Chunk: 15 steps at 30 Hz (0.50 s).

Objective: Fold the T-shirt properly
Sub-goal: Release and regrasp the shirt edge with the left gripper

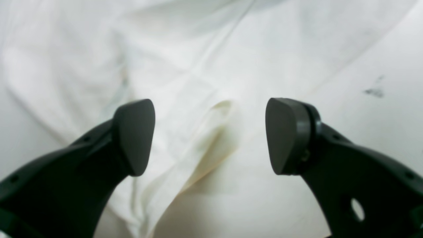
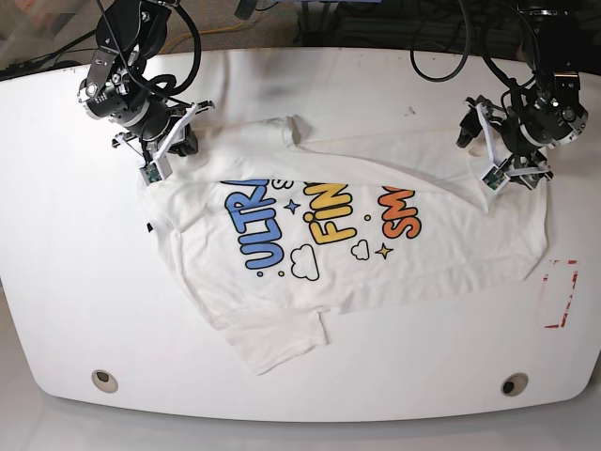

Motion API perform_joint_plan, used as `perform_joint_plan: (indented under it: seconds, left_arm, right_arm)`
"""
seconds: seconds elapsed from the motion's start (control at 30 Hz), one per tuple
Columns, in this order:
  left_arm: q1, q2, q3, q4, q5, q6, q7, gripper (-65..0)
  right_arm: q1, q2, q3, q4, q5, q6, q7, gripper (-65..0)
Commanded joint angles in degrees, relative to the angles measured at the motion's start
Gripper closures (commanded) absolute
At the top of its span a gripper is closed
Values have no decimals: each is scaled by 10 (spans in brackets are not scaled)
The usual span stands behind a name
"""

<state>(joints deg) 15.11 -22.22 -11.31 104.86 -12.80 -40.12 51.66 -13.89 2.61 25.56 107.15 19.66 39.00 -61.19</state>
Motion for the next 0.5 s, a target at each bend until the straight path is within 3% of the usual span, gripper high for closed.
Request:
perform_joint_plan:
  seconds: [0.0,0.47]
  left_arm:
    - [-7,-8,11,8,-2,1,-4,-479]
    - [-55,5,15,-74,40,1,-5,-478]
  right_arm:
    - [5,2,2,11,7,1,10,0]
    - [3,2,2,12,7,1,10,0]
